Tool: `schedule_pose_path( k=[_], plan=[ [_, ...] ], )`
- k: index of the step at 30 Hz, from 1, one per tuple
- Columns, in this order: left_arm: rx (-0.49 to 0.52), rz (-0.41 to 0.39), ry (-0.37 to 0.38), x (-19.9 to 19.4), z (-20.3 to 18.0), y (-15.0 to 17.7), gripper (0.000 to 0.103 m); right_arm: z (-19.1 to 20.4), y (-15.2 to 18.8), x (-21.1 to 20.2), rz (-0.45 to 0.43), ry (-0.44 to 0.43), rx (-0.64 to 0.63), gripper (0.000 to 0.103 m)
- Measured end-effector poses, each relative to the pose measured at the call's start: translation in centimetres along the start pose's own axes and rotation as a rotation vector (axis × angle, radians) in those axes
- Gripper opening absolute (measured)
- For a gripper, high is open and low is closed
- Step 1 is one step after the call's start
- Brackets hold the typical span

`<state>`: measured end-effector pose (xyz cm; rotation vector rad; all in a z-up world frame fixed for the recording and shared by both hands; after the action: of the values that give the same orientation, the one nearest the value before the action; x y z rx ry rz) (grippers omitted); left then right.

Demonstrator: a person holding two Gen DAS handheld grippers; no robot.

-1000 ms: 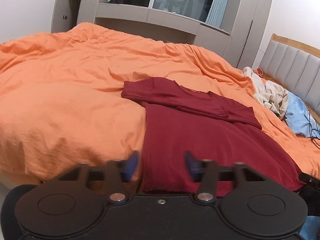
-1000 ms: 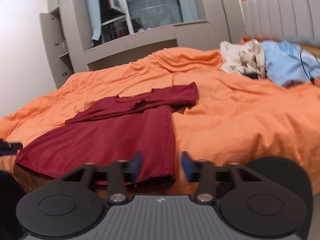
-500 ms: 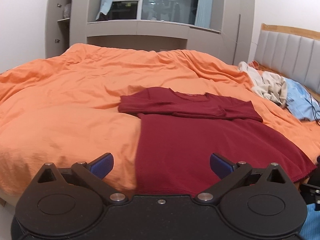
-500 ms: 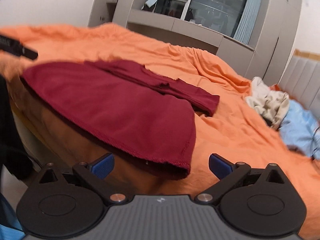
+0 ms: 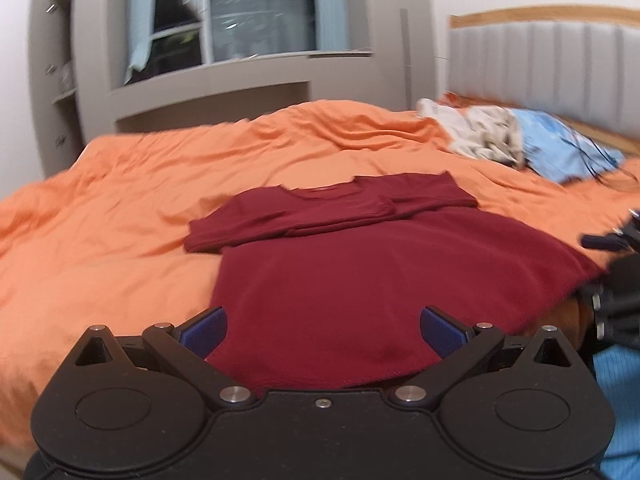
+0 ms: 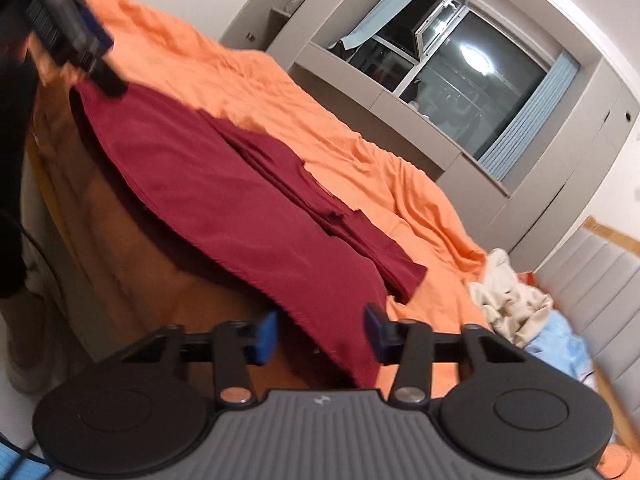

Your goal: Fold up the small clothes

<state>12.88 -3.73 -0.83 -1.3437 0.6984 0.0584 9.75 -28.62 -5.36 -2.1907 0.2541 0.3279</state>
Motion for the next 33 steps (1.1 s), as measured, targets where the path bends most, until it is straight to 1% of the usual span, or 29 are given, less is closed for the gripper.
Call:
schedule_pose_path(
  k=[2, 4, 7, 10, 12, 15, 16, 20, 21, 23, 24, 25, 26, 27, 28, 29, 30, 31, 33],
  plan=[
    [0.052, -0.006, 0.034, 0.1, -1.3, 0.5, 0.103, -0.5, -0.4, 0.0, -0.008, -0.005, 0.053, 0.044],
    [0.098, -0.005, 0.072, 0.5, -2.8, 1.2, 0.103, -1.3, -0.9, 0.2, -0.011, -0.032, 0.139, 0.024],
    [0.140, 0.006, 0.091, 1.6, -4.6, 1.8, 0.103, -2.8, -1.6, 0.7, -0.009, -0.084, 0.308, 0.019],
    [0.161, 0.021, 0.107, 3.0, -5.7, 2.2, 0.103, -4.5, -2.1, 1.4, -0.019, -0.103, 0.409, 0.016],
    [0.183, 0.046, 0.066, 4.2, -5.7, 2.4, 0.103, -5.3, -2.3, 1.7, -0.026, -0.107, 0.440, 0.015],
    [0.212, 0.086, -0.037, 5.7, -5.0, 2.8, 0.102, -5.7, -2.2, 1.6, -0.029, -0.105, 0.452, 0.015],
    [0.209, 0.093, -0.058, 5.9, -4.7, 2.7, 0.102, -5.7, -2.2, 1.6, -0.027, -0.107, 0.456, 0.015],
    [0.159, 0.074, -0.078, 5.3, -3.1, 2.6, 0.101, -5.5, -1.9, 1.7, -0.018, -0.107, 0.466, 0.015],
    [0.161, 0.064, -0.098, 5.0, -2.6, 2.5, 0.099, -5.4, -1.8, 1.7, -0.015, -0.106, 0.465, 0.015],
    [0.174, 0.053, -0.149, 4.4, -1.5, 2.3, 0.091, -5.1, -1.6, 1.6, -0.007, -0.107, 0.453, 0.016],
    [0.177, 0.048, -0.172, 4.1, -0.9, 2.3, 0.083, -4.9, -1.4, 1.5, -0.004, -0.106, 0.439, 0.021],
    [0.170, 0.043, -0.177, 3.7, -0.2, 2.1, 0.074, -4.6, -1.2, 1.4, 0.002, -0.100, 0.422, 0.026],
    [0.149, 0.034, -0.171, 3.3, 0.4, 1.9, 0.070, -4.2, -1.0, 1.3, 0.011, -0.092, 0.403, 0.027],
    [0.125, 0.024, -0.157, 3.0, 0.8, 1.8, 0.063, -3.8, -0.8, 1.3, 0.020, -0.087, 0.385, 0.030],
    [0.098, 0.011, -0.138, 2.7, 1.2, 1.5, 0.056, -3.5, -0.6, 1.3, 0.029, -0.088, 0.370, 0.036],
    [0.083, 0.005, -0.126, 2.6, 1.4, 1.3, 0.052, -3.0, -0.6, 1.3, 0.036, -0.092, 0.359, 0.042],
    [0.077, -0.001, -0.124, 2.6, 1.6, 1.1, 0.048, -2.7, -0.5, 1.3, 0.044, -0.095, 0.345, 0.055],
    [0.082, -0.008, -0.129, 2.6, 1.7, 0.9, 0.047, -2.3, -0.5, 1.2, 0.049, -0.094, 0.325, 0.066],
    [0.096, -0.026, -0.136, 2.5, 1.7, 0.5, 0.046, -1.4, -0.5, 1.2, 0.065, -0.101, 0.278, 0.075]
  ],
)
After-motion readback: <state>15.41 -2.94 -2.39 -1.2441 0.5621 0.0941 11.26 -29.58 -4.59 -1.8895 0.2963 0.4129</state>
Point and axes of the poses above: each gripper's, at about its wrist camera, not at the fingertips, and x roughly the way its jaws point, z to its left, y to its underside, the point moved 8 cm from there along x, roughly the way its jaws point, and after that the axes turned 6 degrees about y, right-handed, at the moved point
